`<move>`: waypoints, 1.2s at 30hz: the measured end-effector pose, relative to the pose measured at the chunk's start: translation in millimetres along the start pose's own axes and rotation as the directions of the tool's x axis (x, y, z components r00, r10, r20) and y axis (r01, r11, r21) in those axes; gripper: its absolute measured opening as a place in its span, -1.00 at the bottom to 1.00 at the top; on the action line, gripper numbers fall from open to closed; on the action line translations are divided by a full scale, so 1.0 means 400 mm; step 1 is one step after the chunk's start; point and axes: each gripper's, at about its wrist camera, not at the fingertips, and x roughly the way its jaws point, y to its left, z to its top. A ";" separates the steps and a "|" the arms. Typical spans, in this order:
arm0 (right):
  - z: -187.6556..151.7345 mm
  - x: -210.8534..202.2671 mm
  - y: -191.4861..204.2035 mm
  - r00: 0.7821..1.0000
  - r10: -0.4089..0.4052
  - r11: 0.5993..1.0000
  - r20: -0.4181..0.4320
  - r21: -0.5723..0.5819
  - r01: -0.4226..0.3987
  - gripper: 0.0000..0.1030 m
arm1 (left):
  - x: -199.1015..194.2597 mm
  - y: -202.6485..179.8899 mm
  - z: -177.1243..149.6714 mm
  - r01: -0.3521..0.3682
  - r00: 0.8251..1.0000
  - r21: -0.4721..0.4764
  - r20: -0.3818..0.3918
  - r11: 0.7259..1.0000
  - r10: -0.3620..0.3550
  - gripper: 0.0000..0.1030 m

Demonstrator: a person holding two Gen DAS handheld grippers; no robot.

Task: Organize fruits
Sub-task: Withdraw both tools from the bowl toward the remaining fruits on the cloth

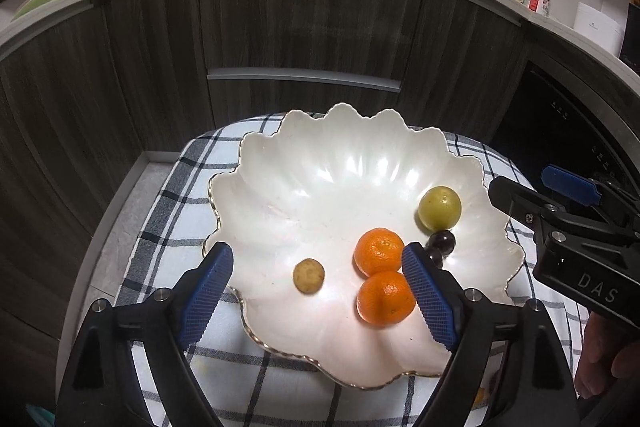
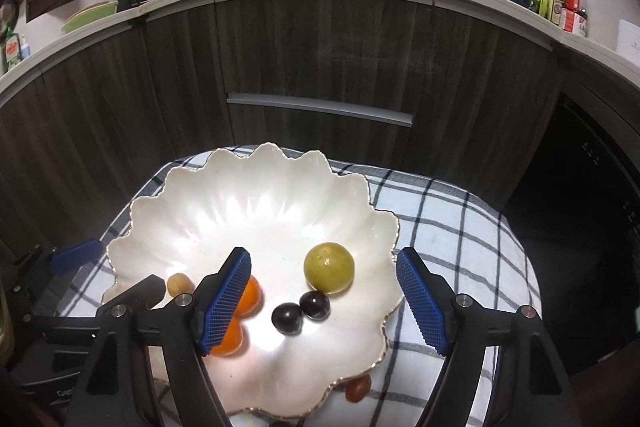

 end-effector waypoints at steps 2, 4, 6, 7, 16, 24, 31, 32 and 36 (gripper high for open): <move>-0.004 -0.012 -0.002 1.000 -0.004 1.000 0.003 0.004 0.004 0.48 | -0.009 -0.001 0.000 0.000 1.000 0.001 0.003 1.000 0.000 0.69; -0.005 -0.023 -0.004 1.000 -0.004 1.000 0.008 0.008 0.004 0.48 | -0.021 -0.004 0.000 -0.001 1.000 0.004 0.009 1.000 0.001 0.69; -0.007 -0.036 -0.005 1.000 -0.007 1.000 0.016 0.009 0.007 0.48 | -0.034 -0.008 -0.001 -0.001 1.000 0.008 0.014 1.000 0.001 0.69; -0.007 -0.042 -0.004 1.000 -0.008 1.000 0.019 0.009 0.008 0.48 | -0.042 -0.010 -0.002 0.000 1.000 0.010 0.018 1.000 0.000 0.69; -0.018 -0.107 -0.010 0.999 -0.018 1.000 0.046 0.023 0.017 0.48 | -0.101 -0.021 -0.016 0.000 0.999 0.020 0.043 1.000 -0.001 0.69; -0.041 -0.162 -0.013 0.998 -0.029 0.999 0.060 0.041 0.027 0.48 | -0.146 -0.033 -0.040 0.000 0.999 0.030 0.052 1.000 -0.002 0.69; -0.073 -0.200 -0.017 0.997 -0.044 0.998 0.066 0.050 0.041 0.48 | -0.180 -0.048 -0.076 0.006 0.999 0.040 0.054 0.999 -0.008 0.69; -0.077 -0.203 -0.018 0.997 -0.045 0.998 0.064 0.050 0.042 0.48 | -0.185 -0.051 -0.083 0.007 0.999 0.042 0.054 0.999 -0.009 0.69; -0.099 -0.218 -0.022 0.997 -0.049 0.998 0.058 0.049 0.046 0.48 | -0.195 -0.061 -0.101 0.012 0.999 0.047 0.052 0.999 -0.014 0.69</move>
